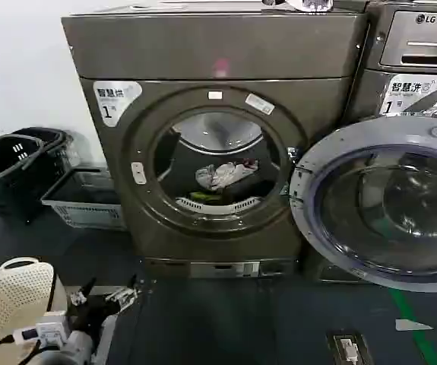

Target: Grasp the clothes from the dryer.

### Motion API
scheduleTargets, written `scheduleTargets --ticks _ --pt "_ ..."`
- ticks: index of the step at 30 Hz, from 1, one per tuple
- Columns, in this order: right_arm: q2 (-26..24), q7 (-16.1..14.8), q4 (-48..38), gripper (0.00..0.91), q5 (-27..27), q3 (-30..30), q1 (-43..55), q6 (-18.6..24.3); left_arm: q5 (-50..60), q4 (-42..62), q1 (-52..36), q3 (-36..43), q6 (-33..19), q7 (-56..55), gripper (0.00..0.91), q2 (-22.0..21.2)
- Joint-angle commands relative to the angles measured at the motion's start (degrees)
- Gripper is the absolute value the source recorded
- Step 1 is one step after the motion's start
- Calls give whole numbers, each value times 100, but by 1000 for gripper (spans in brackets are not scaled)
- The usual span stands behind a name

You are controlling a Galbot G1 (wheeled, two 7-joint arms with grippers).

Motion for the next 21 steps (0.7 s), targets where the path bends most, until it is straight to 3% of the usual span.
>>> scheduleTargets --ticks 1,21 --pt "21 98 -57 907 54 -84 -14 419 -14 -10 9 5 281 32 907 9" --pt "42 178 -51 907 172 -140 8 422 -19 -26 -15 12 281 32 907 47"
